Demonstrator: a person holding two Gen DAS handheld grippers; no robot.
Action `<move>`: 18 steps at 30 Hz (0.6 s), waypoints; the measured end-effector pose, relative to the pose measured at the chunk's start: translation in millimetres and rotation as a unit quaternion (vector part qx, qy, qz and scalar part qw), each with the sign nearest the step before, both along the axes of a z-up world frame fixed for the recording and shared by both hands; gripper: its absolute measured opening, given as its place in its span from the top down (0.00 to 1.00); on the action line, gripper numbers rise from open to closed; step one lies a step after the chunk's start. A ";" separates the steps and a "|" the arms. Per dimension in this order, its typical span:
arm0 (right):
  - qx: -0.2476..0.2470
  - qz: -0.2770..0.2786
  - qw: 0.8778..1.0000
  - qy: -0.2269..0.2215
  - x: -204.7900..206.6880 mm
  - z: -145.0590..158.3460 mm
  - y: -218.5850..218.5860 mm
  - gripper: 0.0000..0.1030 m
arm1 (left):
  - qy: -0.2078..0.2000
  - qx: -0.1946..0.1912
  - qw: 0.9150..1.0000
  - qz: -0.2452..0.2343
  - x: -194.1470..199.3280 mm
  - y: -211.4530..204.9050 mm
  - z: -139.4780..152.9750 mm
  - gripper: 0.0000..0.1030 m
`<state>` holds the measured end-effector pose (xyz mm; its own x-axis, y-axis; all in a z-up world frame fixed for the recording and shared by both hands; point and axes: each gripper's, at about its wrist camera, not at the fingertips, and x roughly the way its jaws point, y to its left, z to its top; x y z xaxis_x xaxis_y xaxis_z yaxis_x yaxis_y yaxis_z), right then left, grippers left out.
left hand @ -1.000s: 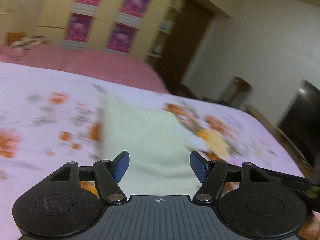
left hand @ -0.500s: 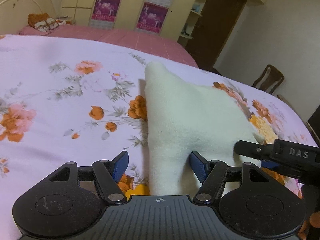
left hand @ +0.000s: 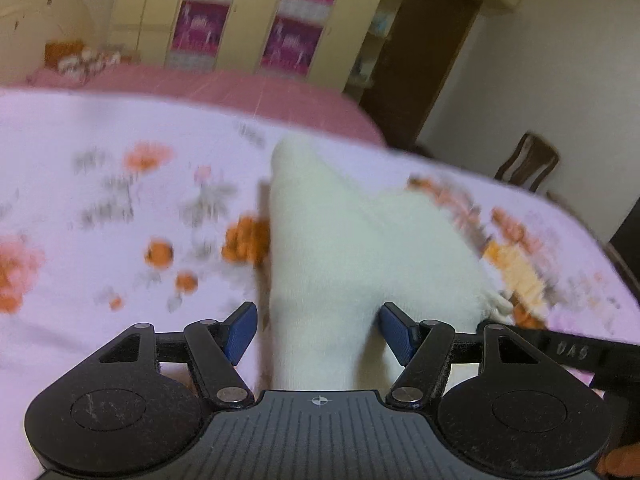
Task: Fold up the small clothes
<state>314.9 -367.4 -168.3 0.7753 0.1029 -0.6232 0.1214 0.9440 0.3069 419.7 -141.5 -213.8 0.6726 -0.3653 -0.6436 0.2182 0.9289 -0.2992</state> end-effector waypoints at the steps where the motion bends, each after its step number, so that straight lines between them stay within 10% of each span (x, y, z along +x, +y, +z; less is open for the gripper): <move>1: -0.006 -0.001 1.000 0.019 3.8 -9.2 -1.1 0.94 | 0.009 -0.001 1.000 -0.001 1.6 -0.4 -4.9 0.35; 6: 0.019 -0.011 1.000 0.016 -1.9 -7.2 -4.8 0.75 | 0.005 -0.003 1.000 -0.009 -3.1 0.3 2.1 0.35; 18: 0.037 0.011 0.997 0.064 -58.1 -9.6 0.3 0.65 | 0.015 0.000 1.000 -0.017 -21.3 5.3 -1.0 0.35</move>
